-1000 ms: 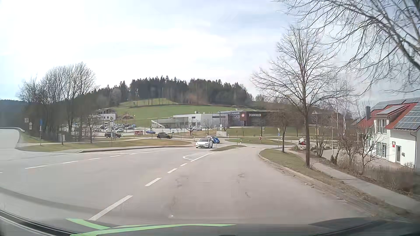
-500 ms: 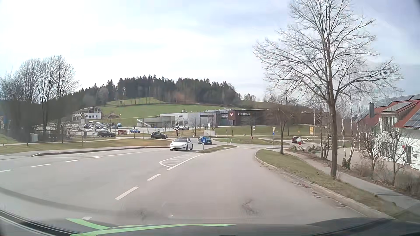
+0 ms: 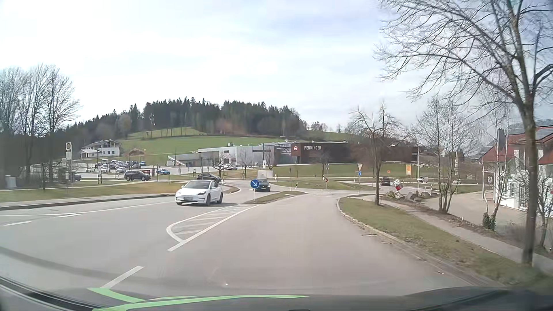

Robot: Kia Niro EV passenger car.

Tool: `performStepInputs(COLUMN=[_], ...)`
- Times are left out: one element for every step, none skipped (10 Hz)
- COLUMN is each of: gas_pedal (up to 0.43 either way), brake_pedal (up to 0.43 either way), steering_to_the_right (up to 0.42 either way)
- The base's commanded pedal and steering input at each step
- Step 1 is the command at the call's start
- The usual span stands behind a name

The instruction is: Follow the waypoints while adhering to traffic rules and regulations

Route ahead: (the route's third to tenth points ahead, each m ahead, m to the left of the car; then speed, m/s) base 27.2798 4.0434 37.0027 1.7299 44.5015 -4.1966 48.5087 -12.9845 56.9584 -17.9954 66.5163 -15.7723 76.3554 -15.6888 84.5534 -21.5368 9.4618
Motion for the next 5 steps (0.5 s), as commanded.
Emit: performStepInputs(gas_pedal=[0.000, 0.000, 0.000, 0.000, 0.000], brake_pedal=[0.159, 0.165, 0.171, 0.177, 0.177], steering_to_the_right=[0.023, 0.023, 0.023, 0.024, 0.025])
